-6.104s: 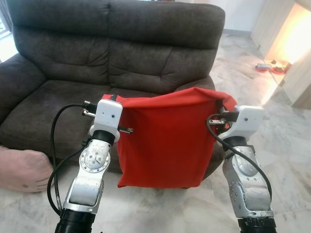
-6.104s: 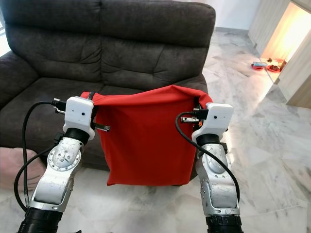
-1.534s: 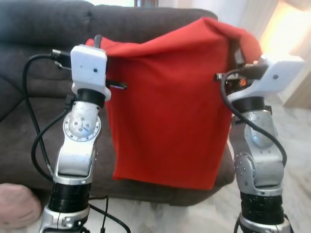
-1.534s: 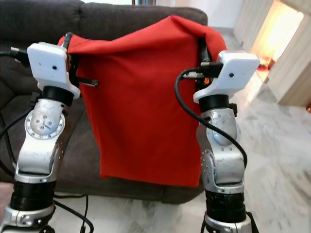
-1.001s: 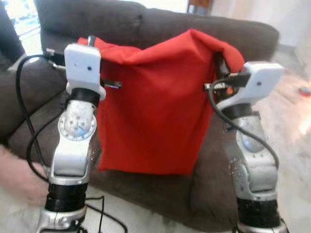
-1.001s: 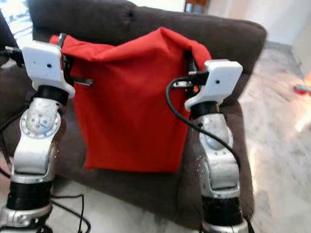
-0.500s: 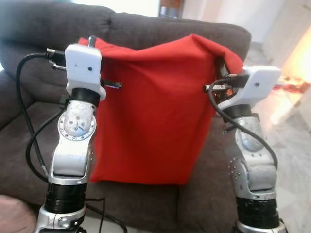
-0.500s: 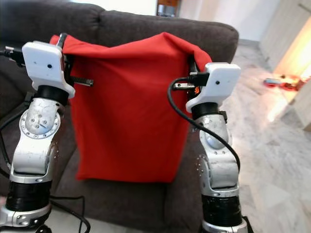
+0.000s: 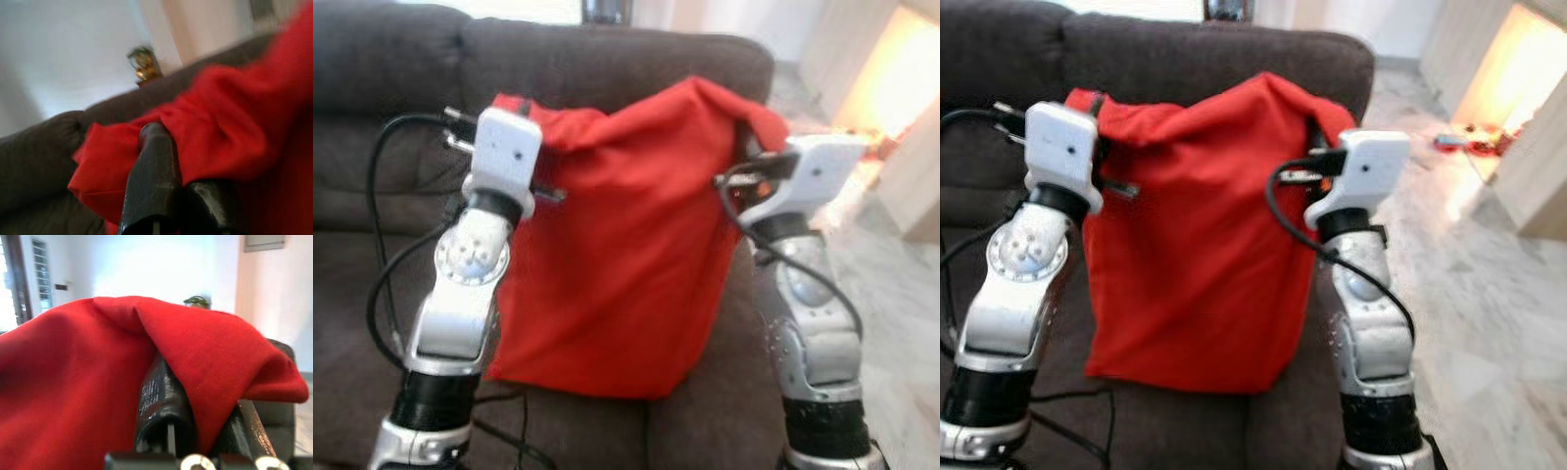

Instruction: Move the pillow to the sofa from floor

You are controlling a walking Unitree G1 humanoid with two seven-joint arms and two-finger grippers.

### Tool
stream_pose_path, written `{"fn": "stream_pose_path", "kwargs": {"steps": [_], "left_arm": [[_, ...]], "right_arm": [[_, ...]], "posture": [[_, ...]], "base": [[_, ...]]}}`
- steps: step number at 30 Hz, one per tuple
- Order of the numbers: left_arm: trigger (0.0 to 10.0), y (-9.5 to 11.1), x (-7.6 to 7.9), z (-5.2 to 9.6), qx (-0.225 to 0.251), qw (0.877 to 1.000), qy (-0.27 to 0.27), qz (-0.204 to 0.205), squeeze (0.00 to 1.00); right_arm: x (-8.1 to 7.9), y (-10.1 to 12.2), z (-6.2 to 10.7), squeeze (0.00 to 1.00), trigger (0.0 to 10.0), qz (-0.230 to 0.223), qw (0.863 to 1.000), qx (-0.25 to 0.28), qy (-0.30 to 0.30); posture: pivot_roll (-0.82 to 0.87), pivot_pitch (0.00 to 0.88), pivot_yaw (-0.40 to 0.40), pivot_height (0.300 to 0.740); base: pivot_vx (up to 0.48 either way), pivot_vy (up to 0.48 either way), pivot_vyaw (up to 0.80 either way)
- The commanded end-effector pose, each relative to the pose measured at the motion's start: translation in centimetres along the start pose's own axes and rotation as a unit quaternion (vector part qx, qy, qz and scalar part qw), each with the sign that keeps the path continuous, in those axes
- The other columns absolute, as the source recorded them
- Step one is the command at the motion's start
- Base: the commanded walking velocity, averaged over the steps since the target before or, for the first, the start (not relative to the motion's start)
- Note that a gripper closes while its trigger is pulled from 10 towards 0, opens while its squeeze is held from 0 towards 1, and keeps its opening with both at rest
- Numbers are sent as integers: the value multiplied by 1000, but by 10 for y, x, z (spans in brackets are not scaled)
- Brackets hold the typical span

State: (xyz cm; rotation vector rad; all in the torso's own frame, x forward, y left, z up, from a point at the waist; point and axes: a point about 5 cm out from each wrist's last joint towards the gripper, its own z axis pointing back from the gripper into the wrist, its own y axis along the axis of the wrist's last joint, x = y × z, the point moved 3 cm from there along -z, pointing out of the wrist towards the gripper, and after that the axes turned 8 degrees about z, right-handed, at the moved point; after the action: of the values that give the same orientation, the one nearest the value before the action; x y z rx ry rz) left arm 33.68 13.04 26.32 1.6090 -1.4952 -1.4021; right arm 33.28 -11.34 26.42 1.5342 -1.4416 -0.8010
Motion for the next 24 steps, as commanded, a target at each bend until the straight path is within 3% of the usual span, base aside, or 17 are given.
{"fn": "stream_pose_path", "kwargs": {"steps": [1, 8, 9, 10, 11, 24], "left_arm": [[10000, -6, 25, 2, -19, 998, -56, -7, 0], [10000, -8, 26, 2, -29, 997, -60, -29, 0], [10000, -8, 23, 2, -29, 998, -56, -33, 686], [10000, -8, 22, 2, -28, 998, -53, -34, 686], [10000, -8, 22, 2, -28, 998, -52, -33, 1000], [10000, -7, 22, 2, -28, 997, -52, -48, 1000]], "right_arm": [[1, 7, 1, 0, 10000, 9, 1000, 15, 4], [-6, -2, 4, 4, 10000, 15, 999, -5, 27], [-7, -3, 5, 922, 10000, 14, 999, -7, 31], [-8, -3, 5, 922, 10000, 12, 999, -6, 34], [-9, -3, 5, 1000, 10000, 12, 999, -7, 34], [-7, -6, 7, 1000, 10000, 17, 999, -13, 31]], "posture": [[79, 14, -67, 740], [80, 19, -66, 740], [80, 20, -66, 740], [80, 21, -65, 740], [80, 23, -65, 740], [80, 24, -62, 740]], "base": [[0, 0, 0], [0, 0, 0], [0, 0, 0], [0, 0, 0], [0, 0, 0], [0, 0, 0]]}}
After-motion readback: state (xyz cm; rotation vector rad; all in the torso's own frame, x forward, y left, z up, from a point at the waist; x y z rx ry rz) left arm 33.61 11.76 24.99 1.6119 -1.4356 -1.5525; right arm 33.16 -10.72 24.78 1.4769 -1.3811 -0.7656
